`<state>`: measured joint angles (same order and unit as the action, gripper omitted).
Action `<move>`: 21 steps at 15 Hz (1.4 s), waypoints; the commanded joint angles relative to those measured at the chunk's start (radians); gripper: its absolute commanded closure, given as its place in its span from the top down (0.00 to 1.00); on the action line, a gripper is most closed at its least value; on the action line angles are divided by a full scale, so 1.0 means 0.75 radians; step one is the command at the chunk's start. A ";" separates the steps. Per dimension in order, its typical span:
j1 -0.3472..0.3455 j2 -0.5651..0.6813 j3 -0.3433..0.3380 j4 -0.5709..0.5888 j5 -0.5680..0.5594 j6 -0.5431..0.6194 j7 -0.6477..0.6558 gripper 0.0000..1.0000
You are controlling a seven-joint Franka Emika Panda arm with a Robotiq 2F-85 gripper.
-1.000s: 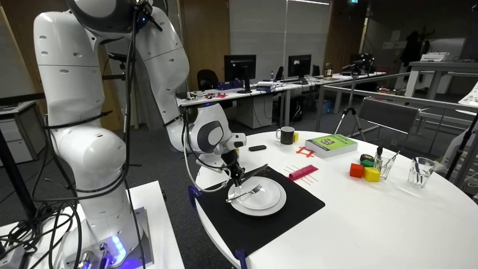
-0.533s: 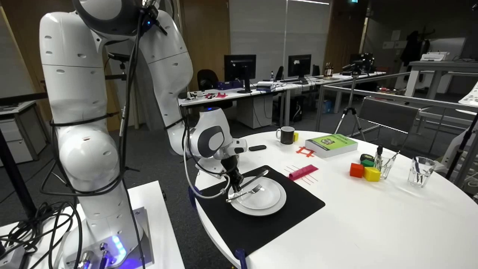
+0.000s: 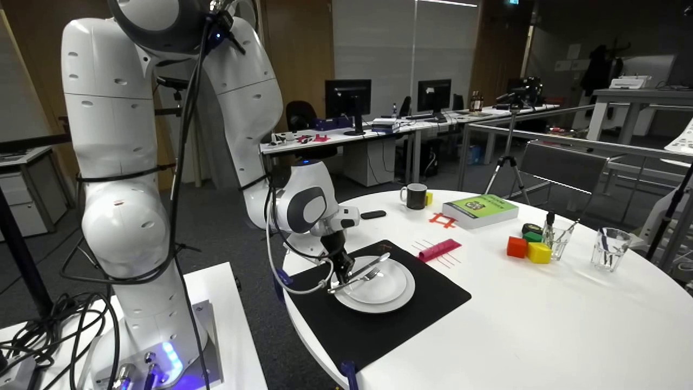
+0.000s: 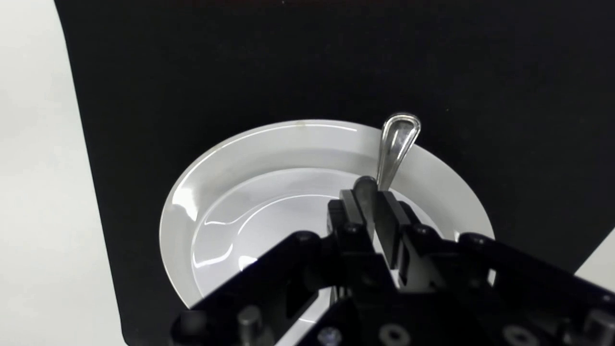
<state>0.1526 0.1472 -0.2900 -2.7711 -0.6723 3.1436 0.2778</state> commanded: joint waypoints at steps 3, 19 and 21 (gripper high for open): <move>-0.013 0.001 0.007 -0.009 0.009 0.011 -0.012 0.04; -0.068 0.017 -0.023 -0.011 -0.040 0.039 -0.003 0.04; -0.073 0.019 -0.020 -0.011 -0.042 0.031 -0.012 0.04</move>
<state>0.1163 0.1704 -0.2982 -2.7712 -0.6734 3.1457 0.2785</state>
